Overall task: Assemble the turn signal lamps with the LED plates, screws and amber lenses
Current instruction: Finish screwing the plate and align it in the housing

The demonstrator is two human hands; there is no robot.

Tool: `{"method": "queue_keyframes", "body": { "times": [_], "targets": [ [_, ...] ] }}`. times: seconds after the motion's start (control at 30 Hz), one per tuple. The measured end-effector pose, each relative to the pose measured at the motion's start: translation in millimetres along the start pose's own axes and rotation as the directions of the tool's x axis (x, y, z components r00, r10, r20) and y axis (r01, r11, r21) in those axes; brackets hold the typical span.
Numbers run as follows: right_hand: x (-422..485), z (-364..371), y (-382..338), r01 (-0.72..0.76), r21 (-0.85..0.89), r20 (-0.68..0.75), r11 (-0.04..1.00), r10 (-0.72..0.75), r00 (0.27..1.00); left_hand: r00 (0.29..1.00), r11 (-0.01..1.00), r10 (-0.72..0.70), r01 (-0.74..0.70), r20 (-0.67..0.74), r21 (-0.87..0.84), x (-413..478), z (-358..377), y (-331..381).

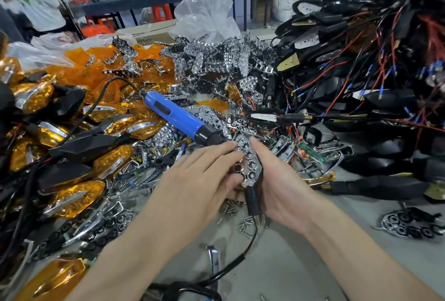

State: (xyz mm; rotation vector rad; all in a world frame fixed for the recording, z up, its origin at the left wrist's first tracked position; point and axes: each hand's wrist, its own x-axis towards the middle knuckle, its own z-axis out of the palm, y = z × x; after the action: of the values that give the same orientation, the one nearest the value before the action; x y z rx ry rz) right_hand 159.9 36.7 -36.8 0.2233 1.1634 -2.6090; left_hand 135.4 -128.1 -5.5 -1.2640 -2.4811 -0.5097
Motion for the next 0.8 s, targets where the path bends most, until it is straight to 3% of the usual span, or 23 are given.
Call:
{"method": "queue_keyframes", "body": {
  "times": [0.07, 0.2, 0.3, 0.37, 0.47, 0.57, 0.8],
  "targets": [
    [-0.5, 0.4, 0.6, 0.000, -0.073, 0.017, 0.997, 0.001, 1.000, 0.993, 0.977, -0.095, 0.078, -0.076, -0.196, 1.6, -0.9, -2.0],
    [-0.5, -0.4, -1.8, 0.012, -0.156, 0.065, 0.988, -0.002, 0.998, 0.923, 0.800, -0.370, 0.258, -0.105, -0.542, 3.8, -1.1, 1.4],
    [4.2, -4.6, -8.2, 0.129, 0.020, 0.059, 0.991, -0.130, 0.990, 0.894, 0.703, -0.449, 0.344, -0.013, -0.623, -0.4, 5.0, 6.5],
    [7.9, -8.4, -14.8, 0.258, 0.142, -0.001, 0.956, -0.261, 0.965, 0.892, 0.697, -0.450, 0.386, 0.051, -0.605, -3.1, 10.2, 11.3],
    [10.1, -13.4, -25.1, 0.402, 0.255, -0.074, 0.879, -0.397, 0.915, 0.904, 0.766, -0.403, 0.419, 0.144, -0.488, -3.4, 17.6, 21.3],
    [7.7, -18.9, -33.6, 0.444, 0.365, -0.141, 0.818, -0.423, 0.895, 0.904, 0.844, -0.397, 0.426, 0.156, -0.325, -1.9, 25.9, 26.5],
    [3.1, -24.3, -38.5, 0.453, 0.448, -0.207, 0.770, -0.404, 0.891, 0.902, 0.879, -0.429, 0.428, 0.042, -0.209, -4.8, 36.4, 28.3]
  ]
}}
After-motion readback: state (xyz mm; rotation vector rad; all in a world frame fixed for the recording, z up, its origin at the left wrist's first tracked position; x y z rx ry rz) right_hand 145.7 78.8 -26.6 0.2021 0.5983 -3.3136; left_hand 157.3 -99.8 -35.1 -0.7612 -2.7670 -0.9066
